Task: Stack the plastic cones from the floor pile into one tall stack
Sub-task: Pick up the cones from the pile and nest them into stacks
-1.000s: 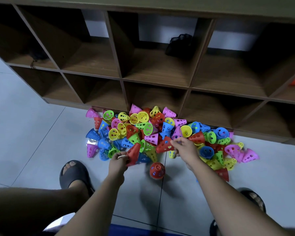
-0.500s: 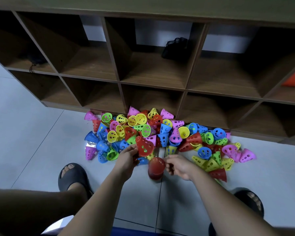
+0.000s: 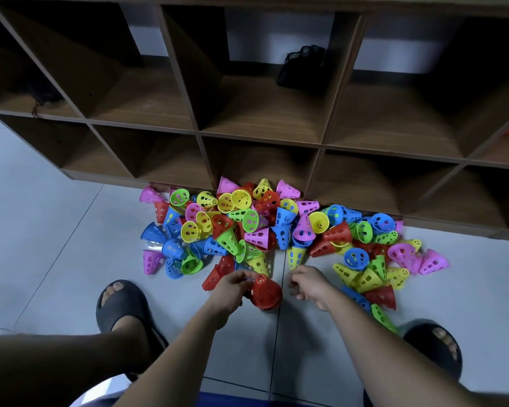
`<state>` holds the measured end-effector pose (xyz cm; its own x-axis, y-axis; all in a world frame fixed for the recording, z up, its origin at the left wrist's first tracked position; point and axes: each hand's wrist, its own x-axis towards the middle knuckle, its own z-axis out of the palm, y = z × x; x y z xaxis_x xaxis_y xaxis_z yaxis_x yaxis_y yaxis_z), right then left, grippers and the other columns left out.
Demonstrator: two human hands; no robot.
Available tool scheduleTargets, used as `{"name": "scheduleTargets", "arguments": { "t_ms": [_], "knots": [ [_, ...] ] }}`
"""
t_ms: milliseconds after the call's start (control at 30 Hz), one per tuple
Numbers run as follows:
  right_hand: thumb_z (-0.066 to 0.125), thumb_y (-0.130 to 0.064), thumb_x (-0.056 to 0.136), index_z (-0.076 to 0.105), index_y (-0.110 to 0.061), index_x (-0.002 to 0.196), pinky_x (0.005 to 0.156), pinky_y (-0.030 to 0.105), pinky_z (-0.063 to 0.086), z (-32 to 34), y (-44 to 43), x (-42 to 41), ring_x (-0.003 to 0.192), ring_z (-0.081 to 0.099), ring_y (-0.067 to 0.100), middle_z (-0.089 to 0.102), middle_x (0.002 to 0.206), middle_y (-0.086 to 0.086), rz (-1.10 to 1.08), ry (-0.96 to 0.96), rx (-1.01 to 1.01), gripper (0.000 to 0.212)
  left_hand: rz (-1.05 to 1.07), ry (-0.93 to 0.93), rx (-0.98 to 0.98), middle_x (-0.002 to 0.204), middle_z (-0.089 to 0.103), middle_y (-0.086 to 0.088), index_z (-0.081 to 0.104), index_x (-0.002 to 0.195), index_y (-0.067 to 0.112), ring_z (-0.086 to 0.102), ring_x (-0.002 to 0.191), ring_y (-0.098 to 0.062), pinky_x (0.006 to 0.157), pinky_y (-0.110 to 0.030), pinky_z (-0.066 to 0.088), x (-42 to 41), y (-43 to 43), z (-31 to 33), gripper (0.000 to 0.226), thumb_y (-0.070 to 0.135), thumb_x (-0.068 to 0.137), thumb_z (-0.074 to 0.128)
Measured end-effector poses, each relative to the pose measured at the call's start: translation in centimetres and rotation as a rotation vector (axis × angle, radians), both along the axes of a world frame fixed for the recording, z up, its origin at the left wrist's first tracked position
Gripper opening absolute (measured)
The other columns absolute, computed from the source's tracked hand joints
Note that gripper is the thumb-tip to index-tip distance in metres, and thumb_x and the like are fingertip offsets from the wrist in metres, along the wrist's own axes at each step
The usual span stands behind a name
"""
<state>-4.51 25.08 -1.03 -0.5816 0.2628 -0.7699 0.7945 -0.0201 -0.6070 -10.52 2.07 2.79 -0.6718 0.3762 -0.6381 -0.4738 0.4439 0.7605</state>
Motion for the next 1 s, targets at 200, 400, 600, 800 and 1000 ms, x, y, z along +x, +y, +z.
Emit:
{"name": "scheduleTargets", "arguments": {
  "t_ms": [200,400,600,800,1000],
  "knots": [
    [0.053,-0.017,0.097,0.068,-0.02,0.097,0.07,0.038,0.056,-1.8,2.2,-1.0,0.083,0.069,0.024,0.072,0.099,0.006,-0.036,0.03,0.219,0.016,-0.004,-0.015,-0.089,0.112,0.075,-0.006,0.074,0.115,0.019,0.065,0.089,-0.017,0.066,-0.026,0.044,-0.3,-0.8,-2.4,0.028,0.007,0.107,0.049],
    [0.055,-0.013,0.102,0.063,-0.018,0.131,0.088,0.037,0.051,-2.1,3.6,-2.4,0.114,0.062,0.03,0.065,0.122,0.006,0.154,0.049,0.44,0.03,-0.059,0.133,-0.281,0.111,0.07,-0.004,0.059,0.129,0.029,0.071,0.092,-0.022,0.079,-0.036,0.056,-1.4,-1.8,-5.6,0.029,0.018,0.103,0.062],
    [0.058,-0.009,0.098,0.043,-0.028,0.157,0.108,0.039,0.046,-3.8,4.3,-3.3,0.138,0.05,0.03,0.046,0.155,0.007,0.349,0.037,0.521,0.063,-0.197,0.35,-0.569,0.117,0.073,-0.01,0.048,0.145,0.032,0.068,0.099,-0.032,0.08,-0.035,0.051,-3.3,-4.0,-7.4,0.048,0.018,0.099,0.057],
    [0.062,-0.013,0.093,0.047,-0.031,0.152,0.099,0.04,0.051,-4.8,4.0,-4.0,0.128,0.056,0.032,0.051,0.144,0.008,0.373,0.011,0.594,0.064,-0.214,0.325,-0.62,0.118,0.073,-0.006,0.055,0.14,0.034,0.066,0.096,-0.027,0.078,-0.033,0.05,-3.8,-5.7,-8.6,0.044,0.018,0.099,0.058],
    [0.064,-0.015,0.091,0.067,-0.026,0.111,0.077,0.03,0.046,-5.1,3.3,-2.6,0.104,0.063,0.031,0.054,0.126,0.007,0.413,-0.075,0.696,0.022,-0.23,0.223,-0.607,0.108,0.07,0.006,0.056,0.125,0.037,0.07,0.086,-0.016,0.07,-0.03,0.058,-2.4,-7.2,-10.0,0.037,0.022,0.094,0.07]
  ]
}}
